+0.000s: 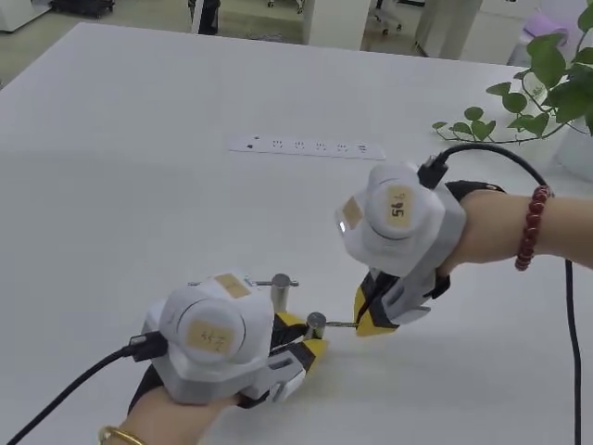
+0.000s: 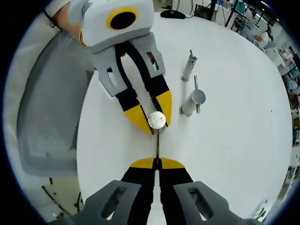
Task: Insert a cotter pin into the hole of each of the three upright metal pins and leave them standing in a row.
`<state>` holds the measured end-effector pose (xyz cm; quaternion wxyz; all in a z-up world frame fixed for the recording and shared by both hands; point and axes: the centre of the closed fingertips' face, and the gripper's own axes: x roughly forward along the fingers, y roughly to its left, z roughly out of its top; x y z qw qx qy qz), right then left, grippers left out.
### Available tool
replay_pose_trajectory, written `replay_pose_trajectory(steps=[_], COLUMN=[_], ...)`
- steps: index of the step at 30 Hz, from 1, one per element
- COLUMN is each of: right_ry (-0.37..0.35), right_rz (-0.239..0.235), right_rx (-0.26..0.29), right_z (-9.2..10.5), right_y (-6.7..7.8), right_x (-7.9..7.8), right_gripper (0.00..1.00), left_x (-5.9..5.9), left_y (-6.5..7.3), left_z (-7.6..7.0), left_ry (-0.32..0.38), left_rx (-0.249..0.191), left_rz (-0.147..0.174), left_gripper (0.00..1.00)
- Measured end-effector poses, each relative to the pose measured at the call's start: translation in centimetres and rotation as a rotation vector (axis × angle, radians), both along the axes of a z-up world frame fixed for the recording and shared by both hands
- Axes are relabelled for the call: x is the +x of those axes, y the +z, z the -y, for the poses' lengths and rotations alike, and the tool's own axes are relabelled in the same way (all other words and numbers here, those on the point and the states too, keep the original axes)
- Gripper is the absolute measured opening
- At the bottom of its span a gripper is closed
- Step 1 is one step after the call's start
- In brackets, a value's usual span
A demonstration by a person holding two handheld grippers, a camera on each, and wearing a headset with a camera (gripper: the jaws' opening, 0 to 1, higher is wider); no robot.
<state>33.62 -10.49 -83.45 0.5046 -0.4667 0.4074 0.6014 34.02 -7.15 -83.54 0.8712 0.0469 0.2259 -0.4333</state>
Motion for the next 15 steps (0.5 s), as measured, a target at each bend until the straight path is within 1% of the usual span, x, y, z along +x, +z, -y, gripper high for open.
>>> replay_pose_trajectory(steps=[6, 9, 15], right_ry=[0.010, 0.022, 0.023], right_rz=[0.009, 0.008, 0.011], right_rx=[0.004, 0.001, -0.004], right_z=[0.04, 0.06, 0.01], right_y=[0.43, 0.40, 0.23], right_x=[0.08, -0.03, 0.05], right_gripper=[0.03, 0.03, 0.03], left_x=[0.07, 0.09, 0.06], left_y=[-0.02, -0.02, -0.03], left_z=[0.04, 0.07, 0.09], left_ry=[-0.001, -0.003, -0.006], left_rx=[-0.003, -0.004, -0.010], left_rz=[0.000, -0.001, -0.005], left_gripper=[0.12, 0.12, 0.12])
